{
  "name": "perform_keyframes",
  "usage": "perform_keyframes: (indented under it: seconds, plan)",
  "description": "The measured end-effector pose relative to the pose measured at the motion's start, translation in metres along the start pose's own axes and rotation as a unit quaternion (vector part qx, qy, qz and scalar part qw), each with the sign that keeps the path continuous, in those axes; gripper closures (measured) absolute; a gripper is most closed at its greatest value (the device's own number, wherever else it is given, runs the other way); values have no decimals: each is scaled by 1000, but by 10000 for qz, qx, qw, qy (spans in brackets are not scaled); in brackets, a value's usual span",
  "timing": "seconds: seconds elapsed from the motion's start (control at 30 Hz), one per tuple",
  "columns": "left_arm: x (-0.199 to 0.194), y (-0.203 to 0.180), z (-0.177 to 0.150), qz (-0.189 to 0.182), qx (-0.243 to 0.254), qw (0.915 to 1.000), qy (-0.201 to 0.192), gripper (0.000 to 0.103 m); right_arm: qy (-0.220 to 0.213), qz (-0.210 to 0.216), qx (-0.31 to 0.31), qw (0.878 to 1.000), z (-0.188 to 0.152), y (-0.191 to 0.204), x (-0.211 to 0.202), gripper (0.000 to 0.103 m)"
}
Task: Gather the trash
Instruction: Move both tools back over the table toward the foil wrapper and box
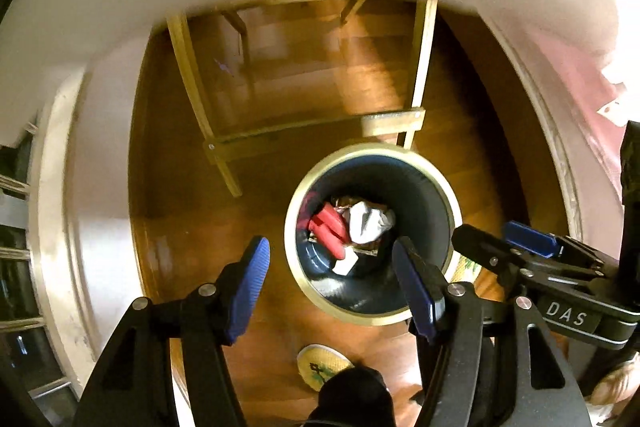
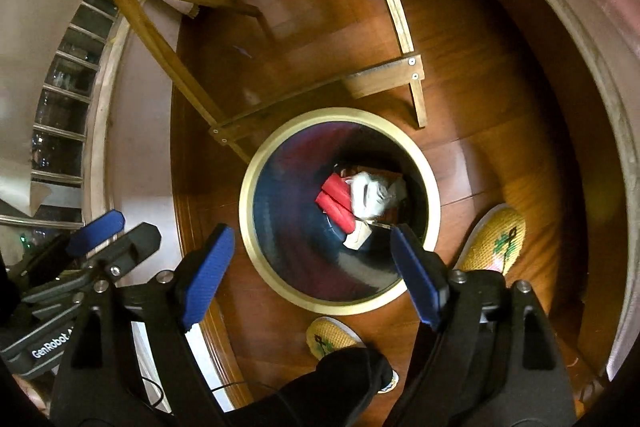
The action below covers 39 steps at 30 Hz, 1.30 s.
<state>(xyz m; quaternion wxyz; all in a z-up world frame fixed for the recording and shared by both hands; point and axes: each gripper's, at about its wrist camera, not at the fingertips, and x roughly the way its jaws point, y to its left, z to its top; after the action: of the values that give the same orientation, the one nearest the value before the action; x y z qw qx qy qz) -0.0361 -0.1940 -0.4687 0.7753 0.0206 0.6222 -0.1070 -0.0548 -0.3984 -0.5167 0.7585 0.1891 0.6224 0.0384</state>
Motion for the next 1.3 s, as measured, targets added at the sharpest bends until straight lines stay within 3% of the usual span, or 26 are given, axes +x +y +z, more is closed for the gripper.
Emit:
perform_keyframes:
  seconds: [0.37, 0.83, 1.07, 1.3]
  plan:
    - [-128, -12, 20, -18, 150, 9993, -348, 38, -326, 175, -162, 9992, 5, 42, -113, 24]
    - [-340, -17, 58, 375, 219, 9876, -1511, 38, -1445, 413, -818, 9852, 21, 130, -314, 24]
    - [-406, -16, 76, 118, 144, 9825, -1853, 38, -1988, 66, -1009, 9748, 33, 157, -382, 24]
    - [-440, -28, 101, -121, 240, 9769, -2121, 38, -2434, -130, -1054, 9641, 55, 163, -434, 24]
